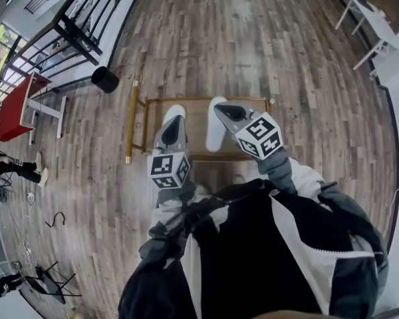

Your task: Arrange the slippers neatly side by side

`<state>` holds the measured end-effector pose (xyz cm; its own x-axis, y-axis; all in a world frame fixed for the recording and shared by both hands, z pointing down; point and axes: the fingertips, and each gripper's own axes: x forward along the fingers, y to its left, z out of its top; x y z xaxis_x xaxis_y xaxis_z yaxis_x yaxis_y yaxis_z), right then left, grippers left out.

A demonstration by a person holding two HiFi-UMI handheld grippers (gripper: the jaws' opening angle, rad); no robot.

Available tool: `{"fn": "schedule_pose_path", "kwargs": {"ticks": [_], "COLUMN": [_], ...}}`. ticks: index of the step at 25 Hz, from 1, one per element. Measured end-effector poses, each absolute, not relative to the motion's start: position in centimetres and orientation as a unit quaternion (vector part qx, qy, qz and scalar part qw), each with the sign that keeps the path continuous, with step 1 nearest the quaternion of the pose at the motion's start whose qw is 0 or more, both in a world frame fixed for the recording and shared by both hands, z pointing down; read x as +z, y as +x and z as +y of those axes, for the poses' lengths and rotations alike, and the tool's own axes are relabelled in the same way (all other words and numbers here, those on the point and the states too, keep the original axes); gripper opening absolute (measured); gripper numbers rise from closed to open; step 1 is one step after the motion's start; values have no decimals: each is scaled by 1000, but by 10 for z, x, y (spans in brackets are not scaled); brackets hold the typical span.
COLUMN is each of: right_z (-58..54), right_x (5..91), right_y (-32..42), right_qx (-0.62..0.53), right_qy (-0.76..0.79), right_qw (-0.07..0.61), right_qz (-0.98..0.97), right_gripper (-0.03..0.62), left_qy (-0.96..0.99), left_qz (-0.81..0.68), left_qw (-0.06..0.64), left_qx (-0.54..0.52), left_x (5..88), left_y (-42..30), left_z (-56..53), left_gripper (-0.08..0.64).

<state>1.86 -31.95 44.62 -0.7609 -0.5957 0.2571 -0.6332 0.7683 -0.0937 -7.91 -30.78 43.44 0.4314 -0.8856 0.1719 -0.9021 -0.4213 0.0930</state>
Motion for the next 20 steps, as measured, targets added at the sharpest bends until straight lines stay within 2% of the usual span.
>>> {"fn": "schedule_pose_path", "kwargs": {"ticks": [11, 20], "right_z": [-325, -324], "right_x": [445, 447], "right_y": [4, 22], "right_qx": [86, 88], "right_qy": [336, 358], "right_qw": [114, 111], "right_qz": [-931, -923], "right_gripper": [5, 5], "left_qy": [849, 827], "left_qz": [-518, -521], "left_qw": [86, 87], "left_qx": [60, 191], "left_x": [435, 512], "left_y": [-95, -128], "left_z": [-323, -345], "left_gripper": [8, 20]}}
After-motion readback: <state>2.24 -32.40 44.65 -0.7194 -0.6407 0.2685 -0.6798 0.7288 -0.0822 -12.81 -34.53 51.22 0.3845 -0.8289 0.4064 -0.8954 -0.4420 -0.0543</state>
